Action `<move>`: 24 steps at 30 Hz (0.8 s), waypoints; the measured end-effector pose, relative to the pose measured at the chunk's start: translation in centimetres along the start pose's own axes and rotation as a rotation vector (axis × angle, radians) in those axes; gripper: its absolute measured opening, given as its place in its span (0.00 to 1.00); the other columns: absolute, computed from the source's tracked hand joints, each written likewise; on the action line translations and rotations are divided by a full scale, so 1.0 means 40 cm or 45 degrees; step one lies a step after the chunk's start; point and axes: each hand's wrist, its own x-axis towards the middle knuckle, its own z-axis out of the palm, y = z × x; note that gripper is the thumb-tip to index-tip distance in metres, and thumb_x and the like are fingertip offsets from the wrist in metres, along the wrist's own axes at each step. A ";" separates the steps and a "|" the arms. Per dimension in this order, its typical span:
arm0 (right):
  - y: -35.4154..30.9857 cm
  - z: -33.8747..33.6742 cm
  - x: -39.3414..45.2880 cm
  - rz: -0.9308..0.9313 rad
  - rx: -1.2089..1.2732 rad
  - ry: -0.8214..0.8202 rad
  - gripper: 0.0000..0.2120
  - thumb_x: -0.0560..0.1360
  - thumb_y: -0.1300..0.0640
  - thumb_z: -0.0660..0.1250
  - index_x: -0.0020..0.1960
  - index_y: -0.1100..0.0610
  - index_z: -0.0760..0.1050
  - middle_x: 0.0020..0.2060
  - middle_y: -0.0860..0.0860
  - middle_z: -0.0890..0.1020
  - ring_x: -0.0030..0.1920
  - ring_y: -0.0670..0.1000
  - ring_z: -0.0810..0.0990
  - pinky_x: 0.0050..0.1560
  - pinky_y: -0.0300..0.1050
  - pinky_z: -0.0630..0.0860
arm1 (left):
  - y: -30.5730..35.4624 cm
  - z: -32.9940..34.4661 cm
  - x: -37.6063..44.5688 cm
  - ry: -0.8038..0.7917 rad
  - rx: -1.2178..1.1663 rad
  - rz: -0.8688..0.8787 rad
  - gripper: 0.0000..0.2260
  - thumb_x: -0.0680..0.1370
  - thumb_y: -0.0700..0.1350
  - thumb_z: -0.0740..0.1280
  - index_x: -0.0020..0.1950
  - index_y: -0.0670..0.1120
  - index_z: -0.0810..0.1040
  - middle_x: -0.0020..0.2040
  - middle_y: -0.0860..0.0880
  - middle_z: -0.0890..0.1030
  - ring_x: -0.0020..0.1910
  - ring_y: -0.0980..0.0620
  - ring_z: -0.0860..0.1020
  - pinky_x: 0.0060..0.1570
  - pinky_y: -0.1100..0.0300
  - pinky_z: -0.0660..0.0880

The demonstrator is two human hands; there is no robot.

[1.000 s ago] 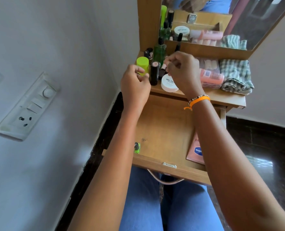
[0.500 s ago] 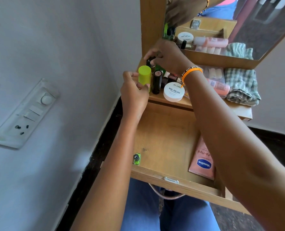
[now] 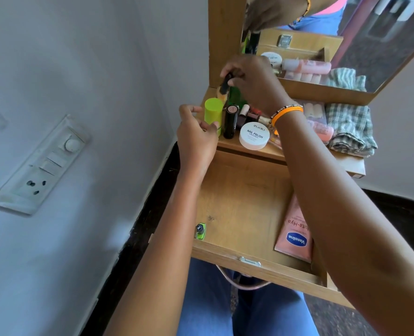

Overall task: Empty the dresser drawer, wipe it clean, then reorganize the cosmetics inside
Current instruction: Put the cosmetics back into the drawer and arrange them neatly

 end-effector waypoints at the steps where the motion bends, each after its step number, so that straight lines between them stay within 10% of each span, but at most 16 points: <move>1: 0.002 -0.015 -0.007 -0.020 0.006 0.072 0.11 0.72 0.67 0.65 0.52 0.57 0.80 0.50 0.54 0.82 0.47 0.48 0.78 0.51 0.39 0.74 | 0.000 -0.004 -0.004 0.001 -0.007 0.001 0.16 0.75 0.39 0.70 0.60 0.41 0.68 0.34 0.56 0.71 0.33 0.61 0.73 0.32 0.80 0.66; 6: -0.002 -0.086 -0.077 -0.066 0.104 0.400 0.11 0.69 0.66 0.65 0.49 0.59 0.80 0.46 0.48 0.80 0.43 0.42 0.77 0.48 0.32 0.71 | -0.011 -0.020 -0.042 -0.025 -0.082 -0.029 0.08 0.76 0.39 0.68 0.53 0.43 0.73 0.36 0.56 0.72 0.35 0.61 0.73 0.34 0.75 0.69; 10: -0.007 -0.086 -0.204 0.005 0.230 0.453 0.11 0.70 0.66 0.65 0.50 0.59 0.80 0.47 0.53 0.82 0.45 0.51 0.81 0.49 0.46 0.78 | -0.037 -0.032 -0.096 -0.110 -0.117 -0.067 0.04 0.77 0.40 0.66 0.44 0.49 0.75 0.37 0.56 0.74 0.35 0.61 0.74 0.36 0.72 0.70; 17: -0.017 0.046 -0.423 0.113 0.354 0.183 0.09 0.69 0.65 0.69 0.49 0.58 0.80 0.43 0.48 0.78 0.40 0.48 0.79 0.43 0.28 0.72 | -0.123 -0.090 -0.185 -0.301 0.080 -0.129 0.10 0.76 0.37 0.66 0.40 0.52 0.80 0.41 0.53 0.81 0.42 0.54 0.78 0.46 0.59 0.76; 24: -0.026 0.170 -0.521 0.219 0.145 -0.241 0.04 0.69 0.63 0.71 0.43 0.58 0.80 0.39 0.51 0.79 0.40 0.51 0.79 0.46 0.45 0.78 | -0.204 -0.154 -0.233 -0.505 0.450 -0.136 0.08 0.76 0.38 0.67 0.49 0.49 0.84 0.49 0.51 0.81 0.45 0.56 0.77 0.40 0.68 0.70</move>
